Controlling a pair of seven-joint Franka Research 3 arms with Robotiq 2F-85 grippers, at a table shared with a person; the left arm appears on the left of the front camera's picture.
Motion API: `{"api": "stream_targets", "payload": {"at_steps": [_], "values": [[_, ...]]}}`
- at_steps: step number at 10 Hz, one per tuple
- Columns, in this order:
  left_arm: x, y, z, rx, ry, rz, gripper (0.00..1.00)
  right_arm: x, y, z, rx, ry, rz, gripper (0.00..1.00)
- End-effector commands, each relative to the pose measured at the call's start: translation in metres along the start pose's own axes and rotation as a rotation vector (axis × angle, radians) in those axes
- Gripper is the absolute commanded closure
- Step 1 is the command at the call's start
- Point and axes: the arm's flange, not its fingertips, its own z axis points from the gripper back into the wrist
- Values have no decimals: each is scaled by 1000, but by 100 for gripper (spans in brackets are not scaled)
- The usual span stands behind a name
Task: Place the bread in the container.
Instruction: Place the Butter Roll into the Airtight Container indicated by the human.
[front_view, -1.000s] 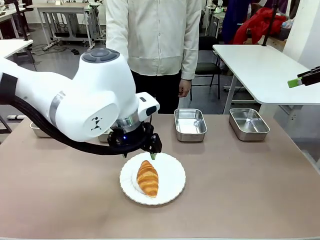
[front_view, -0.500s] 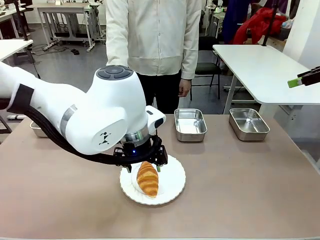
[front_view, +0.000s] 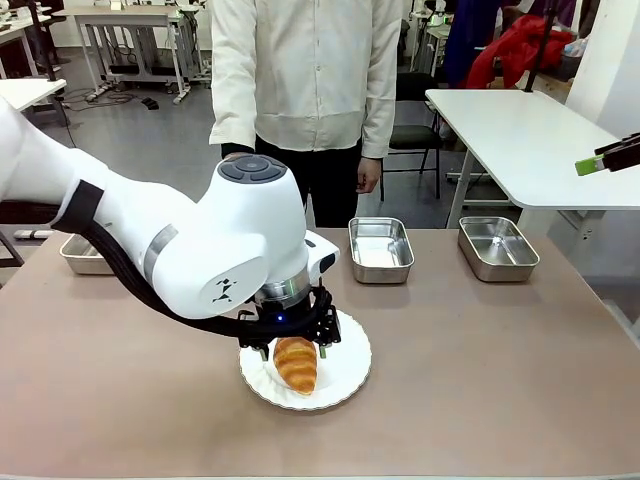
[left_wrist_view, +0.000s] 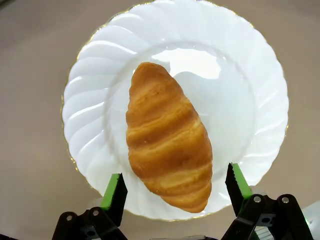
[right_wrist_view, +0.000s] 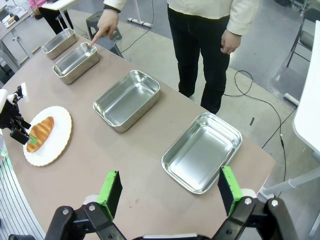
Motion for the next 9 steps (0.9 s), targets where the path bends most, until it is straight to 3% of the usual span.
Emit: {"api": "stream_targets", "payload": {"at_steps": [1, 6, 7, 8, 9], "values": [[4, -13, -16, 35, -6, 51, 0, 2, 0, 0, 6, -16, 1, 0], [11, -10, -31, 52, -33, 65, 0, 2, 0, 0, 6, -16, 1, 0], [14, -10, -32, 54, -15, 61, 19, 2, 0, 0, 6, -16, 1, 0], [14, -10, -32, 54, -17, 61, 20, 2, 0, 0, 6, -16, 1, 0], [14, -10, -31, 55, -11, 55, 39, 2, 0, 0, 6, -16, 1, 0]]}}
